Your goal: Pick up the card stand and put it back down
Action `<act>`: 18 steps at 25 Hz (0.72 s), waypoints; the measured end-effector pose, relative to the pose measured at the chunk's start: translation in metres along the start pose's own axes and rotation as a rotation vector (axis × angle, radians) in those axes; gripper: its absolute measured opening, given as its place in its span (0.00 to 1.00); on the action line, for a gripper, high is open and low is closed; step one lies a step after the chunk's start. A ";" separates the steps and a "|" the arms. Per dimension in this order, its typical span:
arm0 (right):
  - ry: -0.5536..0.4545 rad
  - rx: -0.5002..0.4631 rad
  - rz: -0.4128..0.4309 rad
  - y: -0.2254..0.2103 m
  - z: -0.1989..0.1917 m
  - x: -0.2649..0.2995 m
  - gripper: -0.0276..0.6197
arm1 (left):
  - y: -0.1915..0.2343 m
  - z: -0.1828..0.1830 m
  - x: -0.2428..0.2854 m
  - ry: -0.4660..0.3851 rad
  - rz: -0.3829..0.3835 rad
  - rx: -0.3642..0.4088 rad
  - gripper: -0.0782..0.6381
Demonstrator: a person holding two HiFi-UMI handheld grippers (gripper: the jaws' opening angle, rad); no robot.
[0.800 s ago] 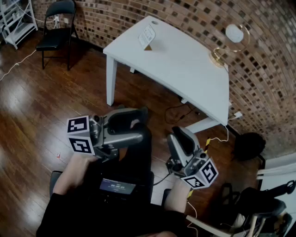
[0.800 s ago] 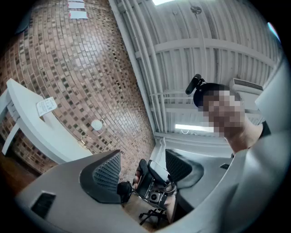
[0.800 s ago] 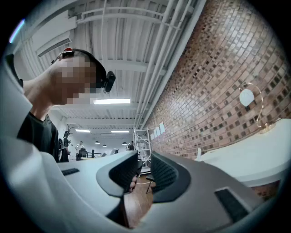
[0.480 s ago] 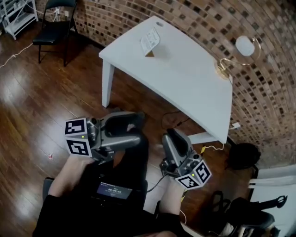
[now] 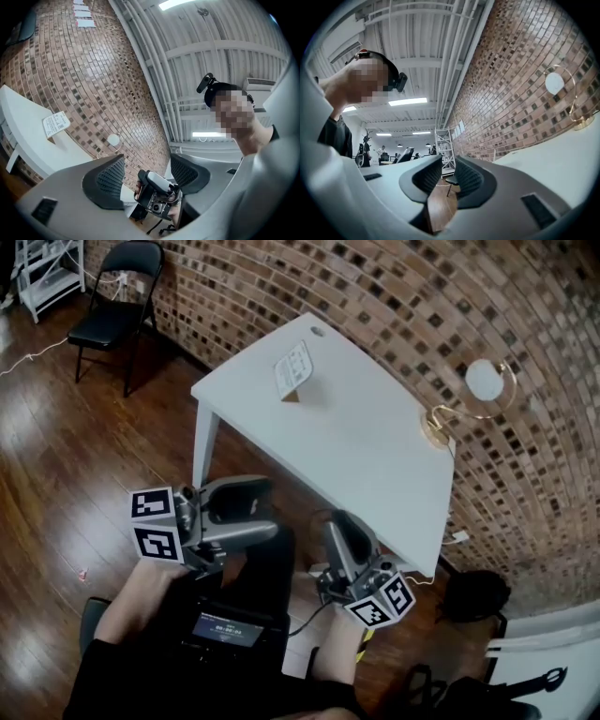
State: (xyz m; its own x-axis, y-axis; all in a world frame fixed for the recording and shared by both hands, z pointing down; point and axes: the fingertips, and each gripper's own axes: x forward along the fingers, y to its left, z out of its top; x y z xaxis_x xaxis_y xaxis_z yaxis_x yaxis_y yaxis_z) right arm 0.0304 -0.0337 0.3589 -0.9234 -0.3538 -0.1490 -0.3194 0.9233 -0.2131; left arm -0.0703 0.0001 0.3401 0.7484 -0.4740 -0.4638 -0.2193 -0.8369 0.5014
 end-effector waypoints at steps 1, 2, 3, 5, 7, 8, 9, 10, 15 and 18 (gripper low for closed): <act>0.000 -0.003 0.002 -0.006 0.002 0.002 0.22 | 0.003 0.003 0.003 -0.004 0.002 0.004 0.53; 0.001 -0.008 0.003 -0.011 0.005 0.003 0.22 | 0.007 0.006 0.007 -0.007 0.003 0.009 0.53; 0.002 -0.015 0.002 -0.017 0.007 0.005 0.22 | 0.010 0.009 0.010 -0.010 0.004 0.015 0.53; 0.010 -0.034 -0.001 -0.028 0.011 0.010 0.22 | 0.017 0.016 0.017 -0.017 0.005 0.026 0.53; 0.016 -0.052 -0.003 -0.040 0.013 0.015 0.22 | 0.026 0.020 0.022 -0.025 0.008 0.034 0.53; 0.018 -0.058 -0.002 -0.046 0.014 0.018 0.22 | 0.032 0.022 0.024 -0.029 0.011 0.037 0.53; 0.020 -0.061 0.000 -0.052 0.015 0.021 0.22 | 0.037 0.024 0.027 -0.033 0.013 0.040 0.53; 0.023 -0.064 0.004 -0.058 0.016 0.024 0.22 | 0.042 0.026 0.029 -0.036 0.016 0.042 0.53; 0.050 -0.073 0.025 -0.082 0.016 0.041 0.22 | 0.060 0.036 0.038 -0.051 0.028 0.057 0.53; 0.047 -0.091 0.029 -0.093 0.020 0.052 0.22 | 0.068 0.043 0.043 -0.059 0.033 0.069 0.53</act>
State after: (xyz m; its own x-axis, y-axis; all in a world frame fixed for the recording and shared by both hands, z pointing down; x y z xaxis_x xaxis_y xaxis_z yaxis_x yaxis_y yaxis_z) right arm 0.0162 -0.1412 0.3516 -0.9410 -0.3210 -0.1076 -0.3081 0.9437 -0.1208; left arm -0.0803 -0.0891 0.3235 0.7024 -0.5153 -0.4911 -0.2873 -0.8364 0.4668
